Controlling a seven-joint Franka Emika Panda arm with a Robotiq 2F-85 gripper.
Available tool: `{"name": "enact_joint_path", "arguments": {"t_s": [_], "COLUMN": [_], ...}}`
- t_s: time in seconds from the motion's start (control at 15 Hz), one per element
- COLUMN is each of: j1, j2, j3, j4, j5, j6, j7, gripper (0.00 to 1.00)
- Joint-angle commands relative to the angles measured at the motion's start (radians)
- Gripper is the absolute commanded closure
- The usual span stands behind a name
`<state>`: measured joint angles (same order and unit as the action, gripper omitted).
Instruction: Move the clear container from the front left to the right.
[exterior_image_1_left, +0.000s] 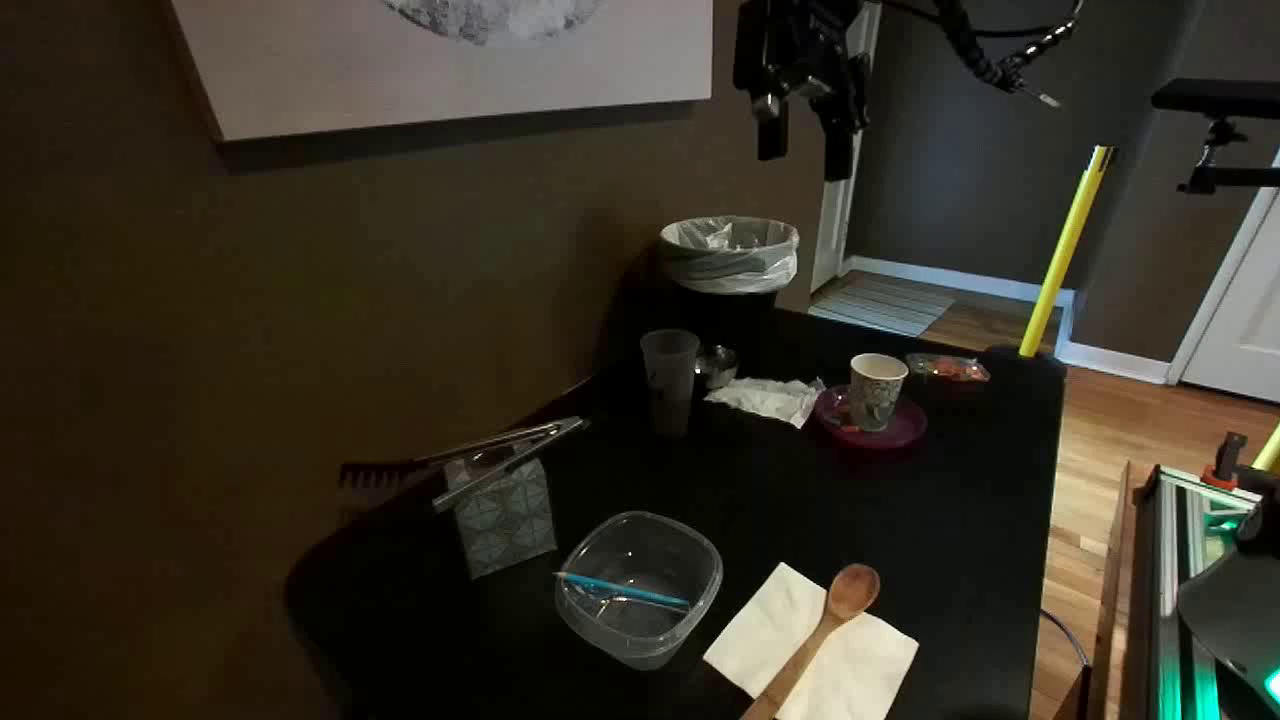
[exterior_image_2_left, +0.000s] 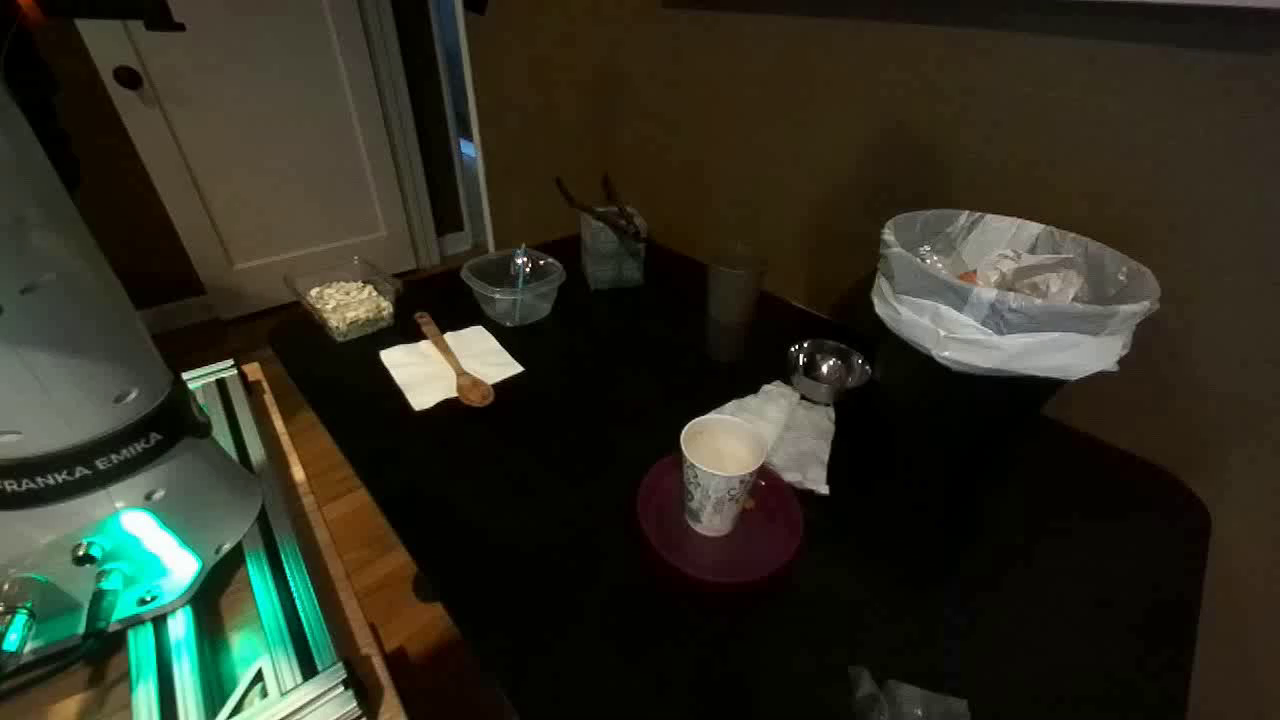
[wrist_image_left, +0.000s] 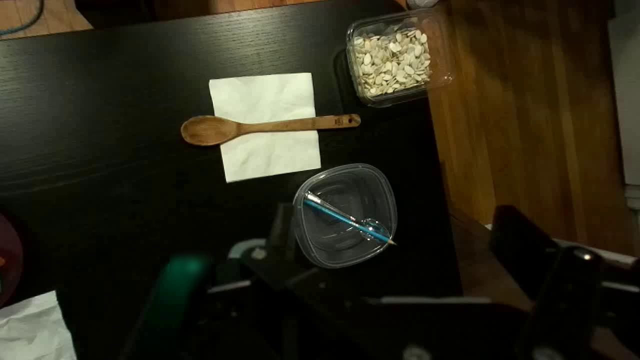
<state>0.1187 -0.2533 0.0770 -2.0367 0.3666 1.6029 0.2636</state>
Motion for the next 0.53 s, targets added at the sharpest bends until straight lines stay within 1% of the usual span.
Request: {"name": "enact_joint_path", "arguments": {"t_s": [0.0,0.4,0.47], "j1": [-0.015,-0.015,-0.014], "j2": [0.001,0.001,-0.007], "j3": [0.013,0.013,0.013], "j4": [0.003,0.003,-0.02], "j5": [0.002,0.002,0.0], "j6": [-0.004,-0.004,0.006], "j7": [-0.002,-0.002,-0.025], "gripper": [0.0,0.0,0.0]}}
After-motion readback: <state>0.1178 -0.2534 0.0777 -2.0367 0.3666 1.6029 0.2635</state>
